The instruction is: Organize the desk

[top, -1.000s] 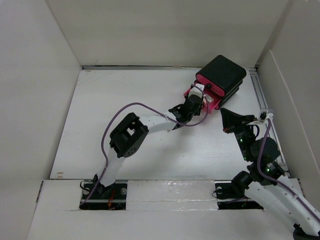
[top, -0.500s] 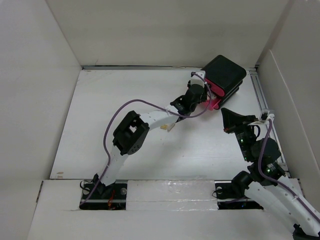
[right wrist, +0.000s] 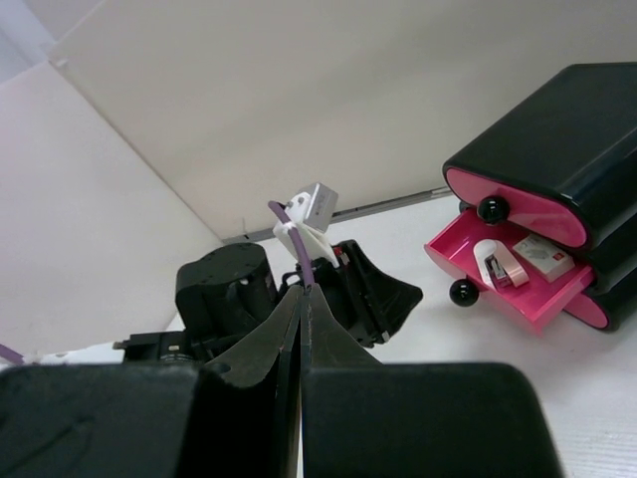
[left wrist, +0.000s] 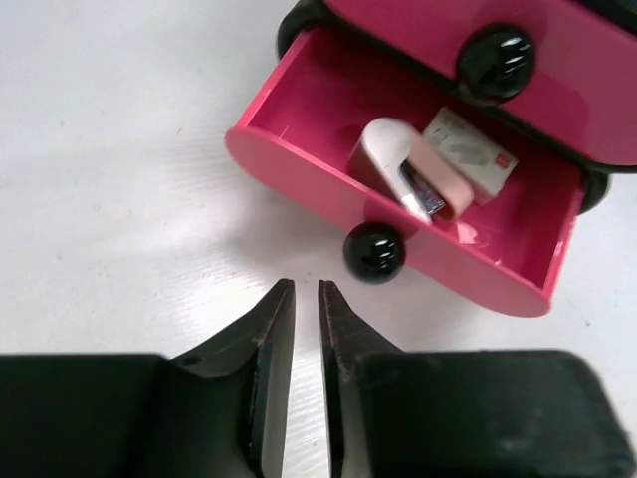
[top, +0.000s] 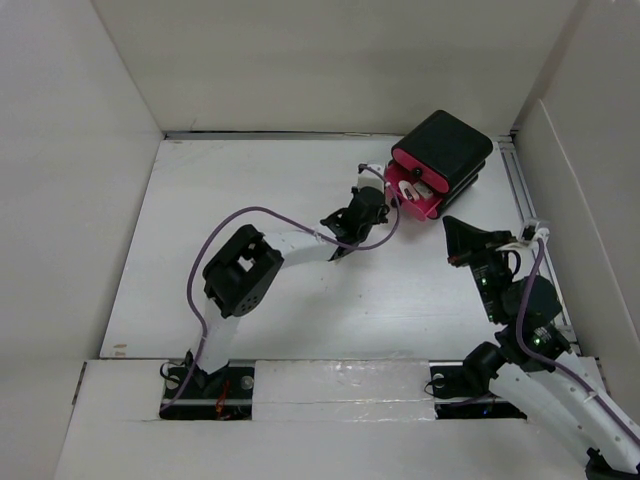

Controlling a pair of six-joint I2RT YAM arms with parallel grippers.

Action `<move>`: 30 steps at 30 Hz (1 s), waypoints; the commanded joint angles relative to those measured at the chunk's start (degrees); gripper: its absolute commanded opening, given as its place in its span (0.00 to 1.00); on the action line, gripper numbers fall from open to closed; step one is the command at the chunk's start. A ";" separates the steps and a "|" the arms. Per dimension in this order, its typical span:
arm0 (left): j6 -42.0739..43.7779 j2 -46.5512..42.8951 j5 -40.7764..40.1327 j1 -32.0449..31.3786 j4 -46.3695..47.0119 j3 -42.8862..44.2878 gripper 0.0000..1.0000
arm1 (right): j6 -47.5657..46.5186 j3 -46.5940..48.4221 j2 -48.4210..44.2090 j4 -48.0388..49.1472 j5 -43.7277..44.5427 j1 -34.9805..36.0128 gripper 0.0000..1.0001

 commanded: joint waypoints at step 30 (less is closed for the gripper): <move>2.55 14.36 15.03 2.16 -7.65 23.56 0.11 | -1.03 1.21 2.24 2.88 -1.06 0.27 0.00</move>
